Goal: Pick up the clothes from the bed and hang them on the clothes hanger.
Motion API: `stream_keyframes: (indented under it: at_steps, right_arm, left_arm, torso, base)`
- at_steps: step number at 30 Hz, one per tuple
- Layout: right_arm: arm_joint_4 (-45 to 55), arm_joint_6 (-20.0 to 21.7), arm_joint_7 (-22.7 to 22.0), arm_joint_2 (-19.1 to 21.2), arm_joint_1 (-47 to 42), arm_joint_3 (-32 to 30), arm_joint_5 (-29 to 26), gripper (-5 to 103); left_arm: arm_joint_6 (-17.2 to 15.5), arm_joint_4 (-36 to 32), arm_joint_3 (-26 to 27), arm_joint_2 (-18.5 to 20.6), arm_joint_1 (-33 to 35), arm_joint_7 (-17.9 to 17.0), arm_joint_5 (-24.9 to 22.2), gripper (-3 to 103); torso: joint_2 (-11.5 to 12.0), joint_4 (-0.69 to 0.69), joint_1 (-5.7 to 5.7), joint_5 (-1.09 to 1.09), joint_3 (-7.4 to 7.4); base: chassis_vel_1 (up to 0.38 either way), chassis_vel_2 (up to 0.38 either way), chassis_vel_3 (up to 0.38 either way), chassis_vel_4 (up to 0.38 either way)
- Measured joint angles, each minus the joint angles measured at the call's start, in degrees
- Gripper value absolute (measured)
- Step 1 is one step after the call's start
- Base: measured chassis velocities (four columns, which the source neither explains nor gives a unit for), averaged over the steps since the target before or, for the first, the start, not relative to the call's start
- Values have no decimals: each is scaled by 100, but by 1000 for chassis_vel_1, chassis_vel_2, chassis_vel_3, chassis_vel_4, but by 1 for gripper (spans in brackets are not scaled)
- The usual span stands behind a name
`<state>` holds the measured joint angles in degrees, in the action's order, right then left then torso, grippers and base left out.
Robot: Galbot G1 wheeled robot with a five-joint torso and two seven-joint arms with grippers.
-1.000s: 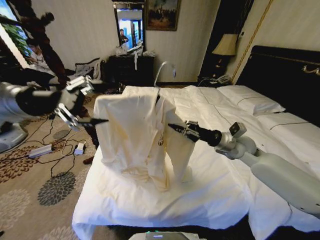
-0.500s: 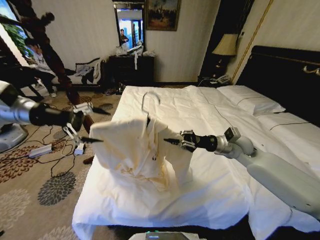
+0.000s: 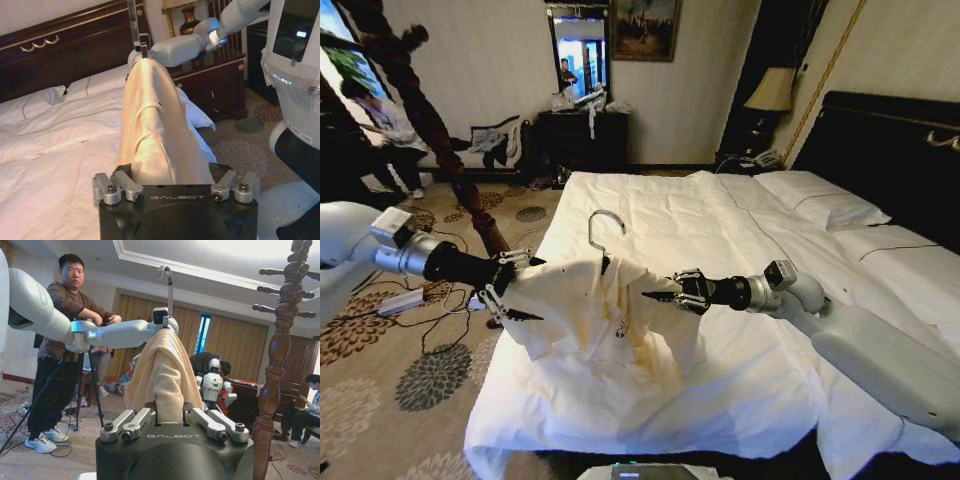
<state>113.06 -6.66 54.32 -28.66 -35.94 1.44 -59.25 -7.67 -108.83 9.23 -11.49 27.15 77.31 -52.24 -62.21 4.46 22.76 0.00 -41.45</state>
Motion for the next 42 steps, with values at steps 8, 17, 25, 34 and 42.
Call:
stream_keyframes:
  at_steps: [8, 17, 25, 34, 42]
  right_arm:
    - [61, -4, 7, 45, -27, -36, 30, 18]
    - [131, -27, 60, 98, -37, -52, -1, 18]
    - [116, -36, 41, 95, -8, -14, -182, 18]
    - [17, -123, 19, 53, -38, 24, -383, 13]
    - [-2, -221, 158, 35, -33, 87, -824, 37]
  left_arm:
    - [-73, -17, -46, -55, 3, -4, 113, 58]
    - [-202, 24, -59, -204, 11, -11, 321, 25]
    - [-252, 149, -37, -274, 6, 56, 353, 18]
    - [-323, 406, -105, -477, 9, 117, 389, 18]
    - [-348, 577, -166, -611, 7, 117, 400, 18]
  torso:
    - [0, 0, 0, 0, 0]
    - [0, 0, 0, 0, 0]
    - [0, 0, 0, 0, 0]
    - [0, 0, 0, 0, 0]
    - [0, 0, 0, 0, 0]
  base:
    - [0, 0, 0, 0]
    - [0, 0, 0, 0]
    - [0, 0, 0, 0]
    - [0, 0, 0, 0]
    - [0, 0, 0, 0]
